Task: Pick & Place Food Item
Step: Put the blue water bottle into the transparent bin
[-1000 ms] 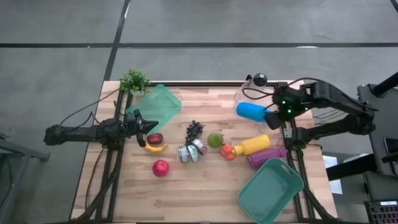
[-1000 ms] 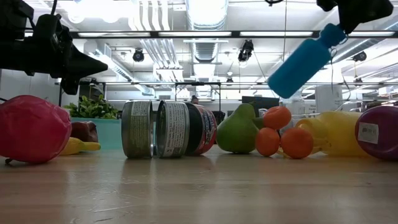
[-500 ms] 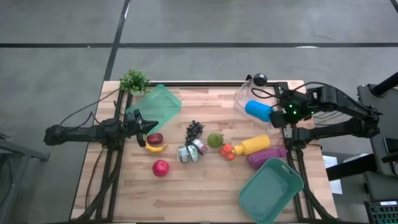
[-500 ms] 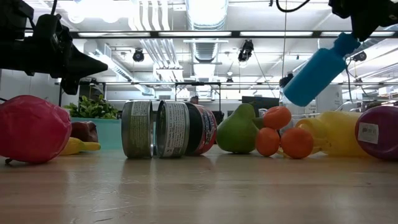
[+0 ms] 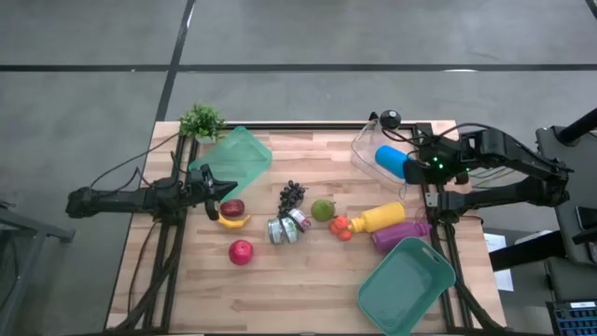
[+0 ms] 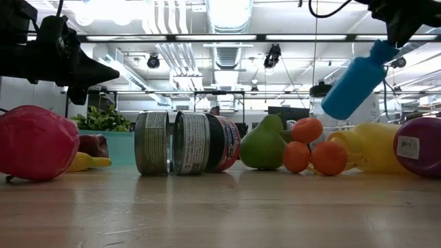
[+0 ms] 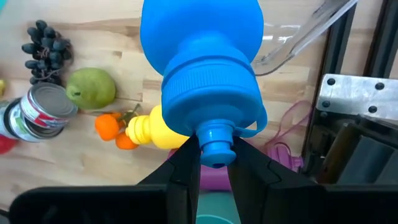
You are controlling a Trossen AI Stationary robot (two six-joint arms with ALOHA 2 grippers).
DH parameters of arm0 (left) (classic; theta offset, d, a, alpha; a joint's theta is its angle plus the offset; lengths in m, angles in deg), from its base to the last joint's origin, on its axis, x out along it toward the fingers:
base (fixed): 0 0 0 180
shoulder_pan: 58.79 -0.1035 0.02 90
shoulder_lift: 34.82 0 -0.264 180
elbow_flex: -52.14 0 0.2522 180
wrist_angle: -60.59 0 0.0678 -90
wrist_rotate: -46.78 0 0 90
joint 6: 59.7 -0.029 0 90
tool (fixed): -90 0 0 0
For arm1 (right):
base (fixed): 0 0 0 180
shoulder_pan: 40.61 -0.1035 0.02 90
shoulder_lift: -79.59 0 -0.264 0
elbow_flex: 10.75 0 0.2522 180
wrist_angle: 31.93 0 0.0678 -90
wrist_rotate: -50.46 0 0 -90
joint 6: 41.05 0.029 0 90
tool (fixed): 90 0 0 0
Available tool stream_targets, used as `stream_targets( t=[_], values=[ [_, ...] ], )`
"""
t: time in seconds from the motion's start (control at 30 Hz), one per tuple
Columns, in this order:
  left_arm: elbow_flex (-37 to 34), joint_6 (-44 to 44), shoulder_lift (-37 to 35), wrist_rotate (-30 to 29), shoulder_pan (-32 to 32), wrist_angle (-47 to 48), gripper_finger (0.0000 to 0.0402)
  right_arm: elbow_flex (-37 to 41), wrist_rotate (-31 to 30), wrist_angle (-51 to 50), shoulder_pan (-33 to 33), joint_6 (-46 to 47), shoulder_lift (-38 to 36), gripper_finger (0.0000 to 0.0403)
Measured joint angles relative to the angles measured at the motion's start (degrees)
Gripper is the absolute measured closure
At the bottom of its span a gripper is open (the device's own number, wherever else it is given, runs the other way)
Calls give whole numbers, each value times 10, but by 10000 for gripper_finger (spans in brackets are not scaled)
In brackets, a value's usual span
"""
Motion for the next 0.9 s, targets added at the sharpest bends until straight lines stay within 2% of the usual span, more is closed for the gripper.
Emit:
stream_targets(
  t=[0.27, 0.9],
  values=[
    [0, 0, 0, 0, 0, 0, 400, 5, -1, 0, 0, 43, -4, 337],
    [0, 0, 0, 0, 0, 0, 400, 57, 5, 0, 0, 207, -37, 337]
  ],
)
